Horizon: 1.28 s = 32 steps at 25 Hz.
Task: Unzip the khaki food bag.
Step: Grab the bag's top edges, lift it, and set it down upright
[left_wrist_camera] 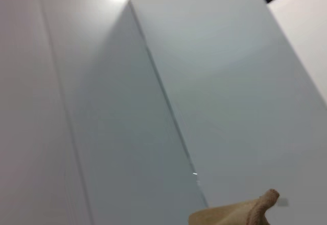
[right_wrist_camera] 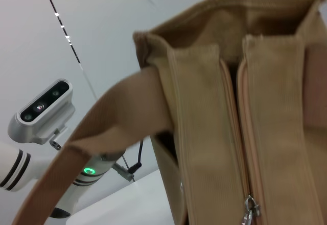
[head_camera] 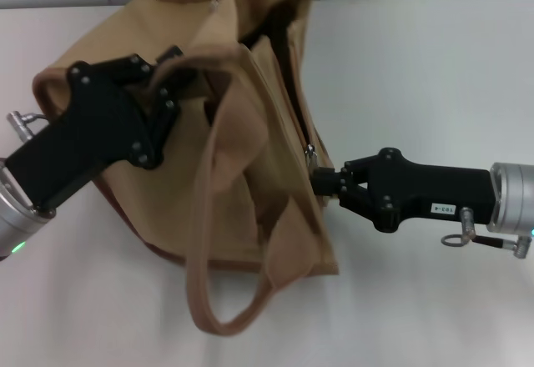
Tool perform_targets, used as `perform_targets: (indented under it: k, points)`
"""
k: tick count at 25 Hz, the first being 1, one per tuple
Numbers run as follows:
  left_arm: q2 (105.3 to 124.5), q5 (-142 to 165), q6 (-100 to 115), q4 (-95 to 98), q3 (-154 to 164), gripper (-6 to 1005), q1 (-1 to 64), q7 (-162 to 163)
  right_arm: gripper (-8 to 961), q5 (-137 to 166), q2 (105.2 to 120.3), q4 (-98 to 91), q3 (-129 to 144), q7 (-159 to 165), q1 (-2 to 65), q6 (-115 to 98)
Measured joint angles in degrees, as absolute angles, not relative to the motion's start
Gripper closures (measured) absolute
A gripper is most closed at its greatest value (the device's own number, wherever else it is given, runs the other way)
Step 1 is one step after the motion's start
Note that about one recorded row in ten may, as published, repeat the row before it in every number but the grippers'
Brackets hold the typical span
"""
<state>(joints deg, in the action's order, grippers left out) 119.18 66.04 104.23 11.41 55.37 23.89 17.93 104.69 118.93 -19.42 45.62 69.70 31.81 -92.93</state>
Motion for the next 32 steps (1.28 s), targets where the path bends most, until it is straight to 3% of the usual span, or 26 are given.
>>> perform_targets:
  k: [21,32]
  points:
    - [119.17,54.18,105.44,6.26,55.31,915,24.61,26.79,824,104.32,115.96,-20.25,42.00,69.82,26.55,-94.35]
    - [119.18,53.94,103.44,5.18,54.11,915,24.27,27.01,795,104.28,115.99,-22.84,39.67,69.77,26.28,-96.56]
